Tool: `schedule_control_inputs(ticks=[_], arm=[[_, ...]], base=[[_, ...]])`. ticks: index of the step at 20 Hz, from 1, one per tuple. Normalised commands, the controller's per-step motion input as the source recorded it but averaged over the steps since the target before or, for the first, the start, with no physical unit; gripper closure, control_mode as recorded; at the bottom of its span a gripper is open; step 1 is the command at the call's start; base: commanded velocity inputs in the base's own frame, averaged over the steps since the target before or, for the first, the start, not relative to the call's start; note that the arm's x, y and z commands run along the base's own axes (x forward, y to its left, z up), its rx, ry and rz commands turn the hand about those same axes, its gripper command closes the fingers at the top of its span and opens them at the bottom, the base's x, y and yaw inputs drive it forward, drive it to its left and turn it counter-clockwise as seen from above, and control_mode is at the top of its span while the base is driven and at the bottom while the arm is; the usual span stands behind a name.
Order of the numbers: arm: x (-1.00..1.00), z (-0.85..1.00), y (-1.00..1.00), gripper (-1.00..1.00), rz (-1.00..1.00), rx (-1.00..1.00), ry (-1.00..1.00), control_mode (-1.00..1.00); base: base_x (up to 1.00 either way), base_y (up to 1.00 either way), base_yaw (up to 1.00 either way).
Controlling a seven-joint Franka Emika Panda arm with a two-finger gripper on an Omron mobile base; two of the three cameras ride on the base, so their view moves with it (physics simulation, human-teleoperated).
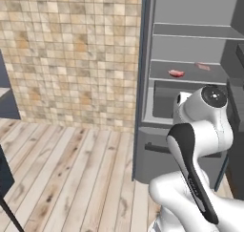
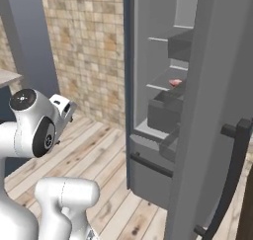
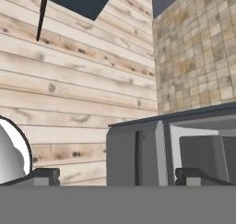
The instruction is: Place the steak on the counter behind the older steak on the same shelf of the fridge to maintain FIFO order. Close the fridge door when finished.
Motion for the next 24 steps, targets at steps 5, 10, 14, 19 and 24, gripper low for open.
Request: schedule_control_inputs(ticks=[5,10,14,19,24], arm=[[0.0,0.0,0.0,-1.0,0.0,0.0,0.0,1.0],[-0.29,0.0,-0.24,-1.0,0.0,0.01,-0.13,-1.0],[-0.89,0.0,-0.3,-1.0,0.0,0.01,-0.33,-1.0],[-1.0,0.0,-0.75,-1.0,-0.02,0.05,-0.45,-1.0],[-0.89,0.0,-0.88,-1.0,-0.02,0.05,-0.39,-1.0]], base=[[-0.01,-0.37,0.0],[-0.01,-0.05,0.0],[0.0,0.0,0.0],[0.0,0.0,0.0],[0.0,0.0,0.0]])
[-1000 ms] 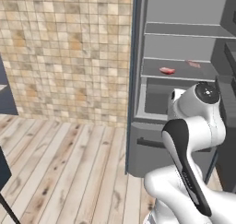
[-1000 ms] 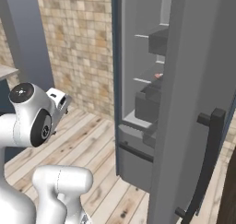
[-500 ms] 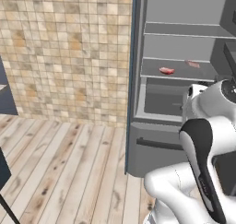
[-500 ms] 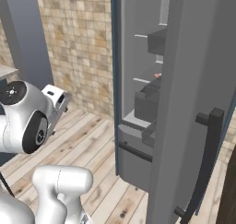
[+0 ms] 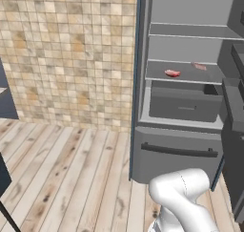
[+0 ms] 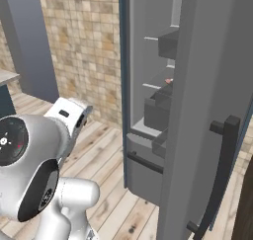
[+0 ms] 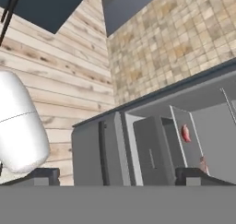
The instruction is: Place the steak on the counter behind the older steak on the same shelf of the fridge to maintain FIFO order. Close the fridge door when finished.
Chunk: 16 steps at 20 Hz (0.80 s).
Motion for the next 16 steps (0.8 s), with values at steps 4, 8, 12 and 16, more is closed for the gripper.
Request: schedule_control_inputs(ticks=[4,8,12,16], arm=[[-0.6,0.0,-0.85,-1.0,0.0,0.03,-0.44,-1.0],[-0.59,0.0,-0.8,-1.0,0.0,0.02,-0.48,-1.0],[-0.23,0.0,-0.79,-1.0,0.0,0.03,-0.39,-1.0],[-0.01,-0.01,-0.64,-1.0,0.0,0.02,-0.28,-1.0]], base=[[0.0,0.0,0.0],[0.0,0.0,0.0],[0.0,0.0,0.0],[0.0,0.0,0.0]])
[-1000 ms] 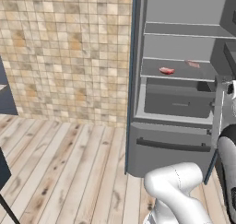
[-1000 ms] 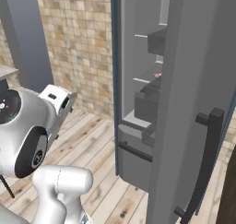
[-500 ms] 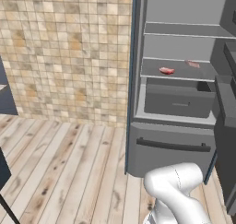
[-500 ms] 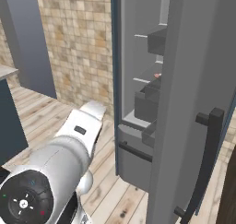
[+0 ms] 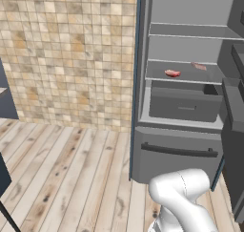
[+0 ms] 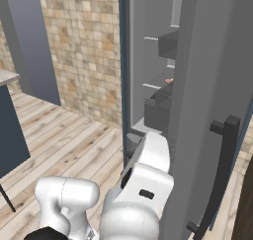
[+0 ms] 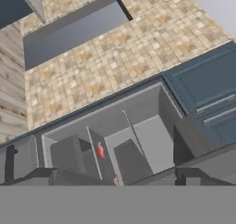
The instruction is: Place the steak on the counter behind the older steak on the same shelf of the fridge to maintain FIFO order. Close the fridge door when finished.
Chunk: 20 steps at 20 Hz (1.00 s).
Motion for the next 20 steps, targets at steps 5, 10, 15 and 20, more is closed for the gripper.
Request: schedule_control_inputs(ticks=[5,10,15,20], arm=[[0.1,-0.14,-0.58,-1.0,0.0,0.02,-0.21,-1.0],[0.15,-0.24,-0.64,-1.0,0.0,0.01,-0.16,-1.0],[0.33,-0.38,-0.5,-1.0,0.0,0.01,-0.12,-1.0],[0.55,-0.56,-0.28,-1.0,0.0,0.0,-0.06,-1.0]], base=[[0.0,0.0,0.0],[0.0,0.0,0.0],[0.0,0.0,0.0],[0.0,0.0,0.0]])
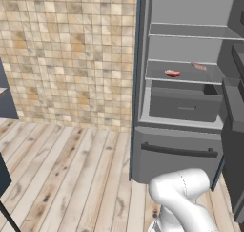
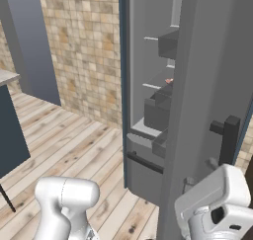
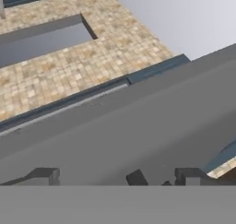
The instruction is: Place the steak on the counter behind the older steak on the same shelf of the fridge to maintain FIFO order. Close the fridge door when finished.
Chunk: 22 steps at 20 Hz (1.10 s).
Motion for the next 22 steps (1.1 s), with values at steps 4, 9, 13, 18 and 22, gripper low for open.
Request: schedule_control_inputs(ticks=[4,9,13,18,22], arm=[[0.59,-0.47,-0.26,-1.0,0.0,0.0,-0.02,-1.0],[0.34,-0.18,-0.56,-1.0,0.0,0.02,-0.05,-1.0],[0.3,-0.22,-0.58,-1.0,0.0,0.0,-0.04,-1.0],[0.38,-0.32,-0.53,-1.0,0.0,0.0,0.0,-1.0],[0.39,-0.39,-0.43,-1.0,0.0,0.0,0.02,-1.0]], base=[[0.0,0.0,0.0],[0.0,0.0,0.0],[0.0,0.0,0.0],[0.0,0.0,0.0],[0.0,0.0,0.0]])
